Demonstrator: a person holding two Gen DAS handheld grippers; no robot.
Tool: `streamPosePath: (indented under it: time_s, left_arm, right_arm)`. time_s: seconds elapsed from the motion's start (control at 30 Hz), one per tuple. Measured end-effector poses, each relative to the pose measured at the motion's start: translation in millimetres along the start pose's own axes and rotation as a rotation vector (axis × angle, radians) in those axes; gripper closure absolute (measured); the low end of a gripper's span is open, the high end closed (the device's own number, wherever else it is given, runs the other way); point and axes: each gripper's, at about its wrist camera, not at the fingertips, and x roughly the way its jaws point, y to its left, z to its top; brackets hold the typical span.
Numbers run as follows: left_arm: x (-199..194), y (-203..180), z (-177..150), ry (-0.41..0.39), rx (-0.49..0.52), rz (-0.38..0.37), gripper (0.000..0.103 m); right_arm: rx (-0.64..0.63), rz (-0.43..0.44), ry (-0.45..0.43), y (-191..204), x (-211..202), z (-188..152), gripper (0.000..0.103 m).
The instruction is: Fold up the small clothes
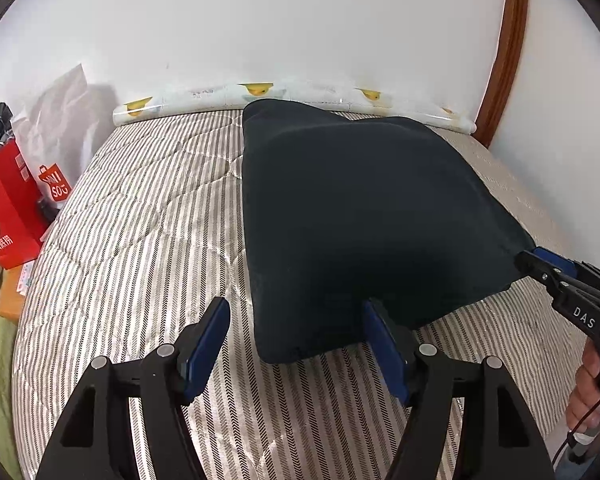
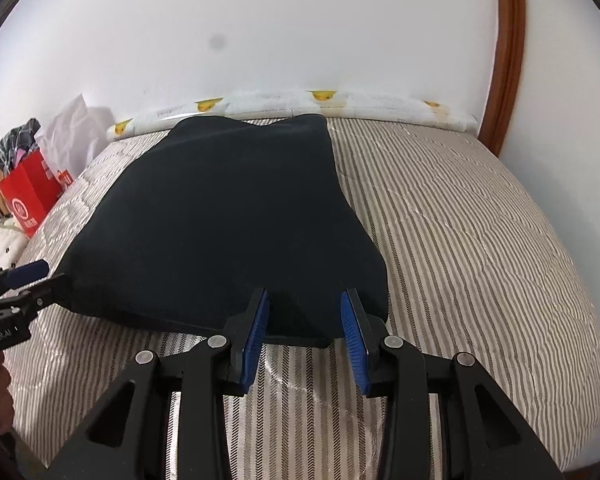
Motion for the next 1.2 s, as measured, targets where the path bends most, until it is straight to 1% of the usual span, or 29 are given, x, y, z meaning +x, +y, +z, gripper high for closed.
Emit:
streamPosePath:
  time_s: [0.23, 0.33, 0.43, 0.5, 0.67, 0.77, 0.83, 0.9, 0.97, 1.1, 1.17, 1.2]
  left_arm:
    - [-10.6, 6.1, 0.2, -0.007, 0.001, -0.006, 0.036]
    - [-15.4, 7.9, 1.9, -0.007, 0.007, 0.019, 0.036]
    - [-21.4, 9.4, 4.1, -0.017, -0.008, 0.017, 0.036]
    - [-28.4, 7.1, 4.5, -0.029, -0.013, 0.017, 0.036]
    - [-48.0, -1.2, 1.5, -0.056, -0.01, 0.03, 0.036]
    - [-60.2, -6.5, -1.8, -0.065, -0.009, 0.035, 0.036]
    - [-72.3, -11.8, -4.8, -0.079, 0.002, 0.048, 0.036]
    - [-86.1, -16.6, -8.3, -0.096, 0.005, 0.059, 0.03]
    - [-103.2, -21.9, -11.7, -0.118, 0.009, 0.061, 0.029]
    - [-131.4, -31.4, -15.7, -0.158, 0.019, 0.078, 0.023]
    - [-145.8, -36.6, -19.0, -0.178, 0.025, 0.089, 0.019]
    - [-149.3, -38.9, -20.3, -0.182, 0.026, 0.092, 0.017]
  right_arm:
    - [0.029, -0.026, 0.017, -0.5, 0.9, -0.1, 0.066]
    - [0.031, -0.043, 0.03, 0.8, 2.2, -0.9, 0.066]
    - [0.036, -0.059, 0.039, -0.1, 0.9, -2.2, 0.066]
    - [0.033, -0.065, 0.049, 0.1, -2.9, -3.2, 0.066]
    - [0.062, -0.039, 0.037, -5.3, -26.6, -4.2, 0.065]
    - [0.066, -0.039, 0.026, -7.7, -46.2, -4.9, 0.059]
    - [0.072, -0.041, 0.007, -10.0, -61.1, -5.6, 0.051]
    - [0.081, -0.034, -0.005, -12.3, -77.2, -6.7, 0.047]
    - [0.085, -0.026, -0.009, -13.0, -92.7, -8.1, 0.046]
    - [0.088, -0.014, -0.032, -13.5, -120.8, -11.7, 0.045]
    - [0.082, -0.021, -0.042, -10.7, -137.4, -15.3, 0.032]
    - [0.071, -0.027, -0.055, -9.3, -146.3, -17.4, 0.021]
